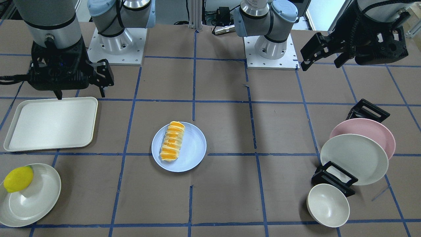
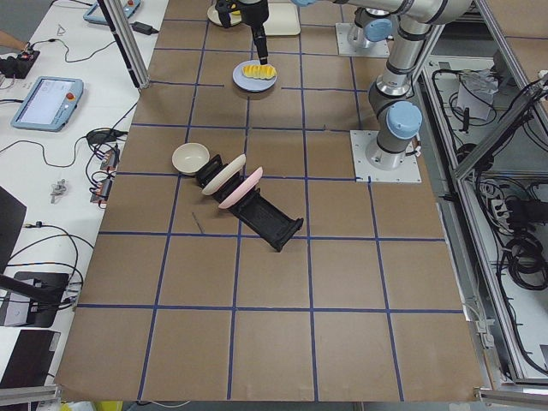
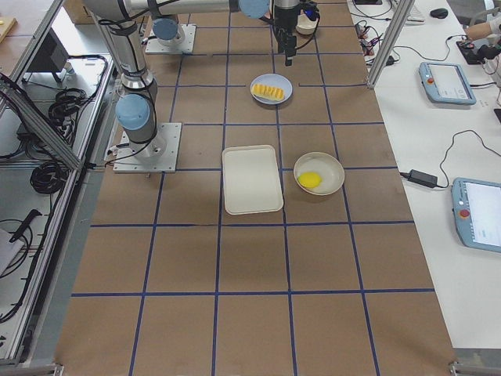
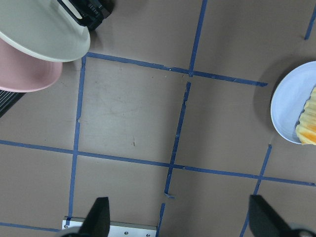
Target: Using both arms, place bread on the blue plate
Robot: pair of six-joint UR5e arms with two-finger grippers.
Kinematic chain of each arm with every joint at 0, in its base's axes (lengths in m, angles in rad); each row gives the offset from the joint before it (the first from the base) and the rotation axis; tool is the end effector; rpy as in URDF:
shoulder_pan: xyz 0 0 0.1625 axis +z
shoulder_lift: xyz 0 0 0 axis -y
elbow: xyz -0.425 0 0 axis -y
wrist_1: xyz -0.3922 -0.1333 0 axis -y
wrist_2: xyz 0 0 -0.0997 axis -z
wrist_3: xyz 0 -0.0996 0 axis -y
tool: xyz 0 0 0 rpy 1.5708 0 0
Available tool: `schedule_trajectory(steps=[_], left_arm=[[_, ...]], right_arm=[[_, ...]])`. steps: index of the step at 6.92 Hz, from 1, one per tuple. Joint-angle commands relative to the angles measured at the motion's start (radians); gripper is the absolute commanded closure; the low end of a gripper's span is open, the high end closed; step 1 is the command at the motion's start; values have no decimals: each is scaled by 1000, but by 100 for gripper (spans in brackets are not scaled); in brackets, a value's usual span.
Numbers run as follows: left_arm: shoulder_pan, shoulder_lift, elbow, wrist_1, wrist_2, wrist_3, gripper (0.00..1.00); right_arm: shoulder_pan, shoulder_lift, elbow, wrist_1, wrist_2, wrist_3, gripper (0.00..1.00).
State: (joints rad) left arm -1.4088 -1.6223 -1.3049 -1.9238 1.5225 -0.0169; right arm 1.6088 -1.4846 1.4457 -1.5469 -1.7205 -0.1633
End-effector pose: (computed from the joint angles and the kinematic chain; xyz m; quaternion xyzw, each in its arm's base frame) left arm -0.0573 -0.5060 0.5581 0.0908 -0.9932 -0.0673 0.0290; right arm 0.1385 -0.5248 0.5042 0.0996 -0.9922 0.0028 0.0751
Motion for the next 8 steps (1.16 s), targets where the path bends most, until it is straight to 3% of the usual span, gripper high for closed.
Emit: schedule_trajectory(steps=[1, 3, 8], left_arm=[[-5, 4, -2, -1, -1, 0, 0], [-7, 6, -2, -1, 1, 0, 0], [-7, 16, -2, -6, 2, 0, 0]], right_arm=[[-26, -35, 13, 77, 121, 5, 1], [-26, -86, 27, 134, 131, 31, 3], [-17, -121, 47, 120, 142, 45, 3]])
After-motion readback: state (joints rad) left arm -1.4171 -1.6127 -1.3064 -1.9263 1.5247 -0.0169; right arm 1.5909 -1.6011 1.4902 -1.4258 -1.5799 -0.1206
